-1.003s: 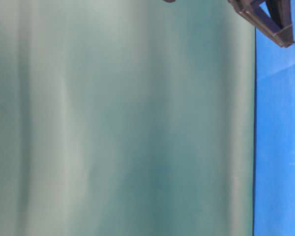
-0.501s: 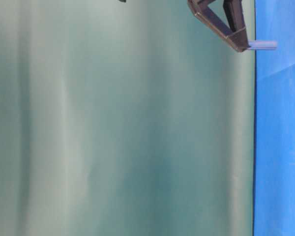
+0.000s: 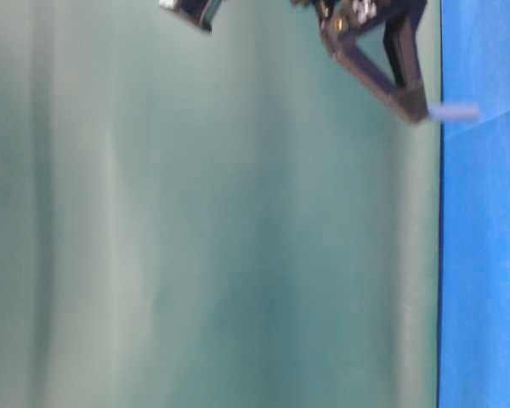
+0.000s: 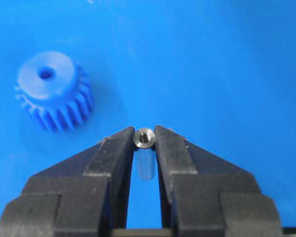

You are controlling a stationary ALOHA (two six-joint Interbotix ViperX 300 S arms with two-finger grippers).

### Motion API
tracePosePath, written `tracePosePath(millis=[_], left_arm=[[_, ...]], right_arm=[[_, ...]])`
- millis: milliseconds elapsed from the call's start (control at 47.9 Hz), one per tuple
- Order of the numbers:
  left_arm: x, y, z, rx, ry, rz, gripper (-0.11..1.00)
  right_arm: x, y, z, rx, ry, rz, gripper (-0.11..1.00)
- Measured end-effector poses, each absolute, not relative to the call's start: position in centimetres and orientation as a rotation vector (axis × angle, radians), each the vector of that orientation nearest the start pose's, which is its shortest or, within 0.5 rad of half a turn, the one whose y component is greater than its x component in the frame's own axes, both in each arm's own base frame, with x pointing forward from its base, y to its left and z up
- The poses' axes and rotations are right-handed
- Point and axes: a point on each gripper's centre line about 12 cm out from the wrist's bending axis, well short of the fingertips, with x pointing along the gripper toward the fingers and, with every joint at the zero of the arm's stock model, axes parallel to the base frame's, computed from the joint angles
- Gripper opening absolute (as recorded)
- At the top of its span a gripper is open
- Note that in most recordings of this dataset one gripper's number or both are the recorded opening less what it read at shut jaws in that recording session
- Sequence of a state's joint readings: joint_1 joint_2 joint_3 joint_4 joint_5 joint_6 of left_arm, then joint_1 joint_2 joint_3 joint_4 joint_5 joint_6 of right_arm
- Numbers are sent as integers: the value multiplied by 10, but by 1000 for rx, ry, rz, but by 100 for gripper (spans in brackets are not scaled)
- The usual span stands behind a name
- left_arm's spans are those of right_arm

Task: Insert the shaft placed at a random location into the center hole of the small gear at another random location.
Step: 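Carry the held shaft left over the blue gear's center hole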

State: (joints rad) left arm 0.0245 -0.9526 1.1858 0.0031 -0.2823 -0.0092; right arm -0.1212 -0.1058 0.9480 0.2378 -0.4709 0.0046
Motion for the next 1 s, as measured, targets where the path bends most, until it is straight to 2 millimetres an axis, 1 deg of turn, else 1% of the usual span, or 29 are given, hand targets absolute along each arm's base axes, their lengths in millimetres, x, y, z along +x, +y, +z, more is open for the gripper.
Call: tracePosePath(millis=[355,585,731,1003], left_arm=[[200,5,287,-9,-51,24,0],[200,5,286,-12,-48,23,0],[200,5,285,-12,-40,23,0],[200,5,284,-12,-32,24,0]], right_arm=[[396,-34,170,201,358,-188,3],[428,-17,175,173,365,-131,3],[437,-12,178,170,361,-117,3],[438,-9,178,167,360,-109,3]])
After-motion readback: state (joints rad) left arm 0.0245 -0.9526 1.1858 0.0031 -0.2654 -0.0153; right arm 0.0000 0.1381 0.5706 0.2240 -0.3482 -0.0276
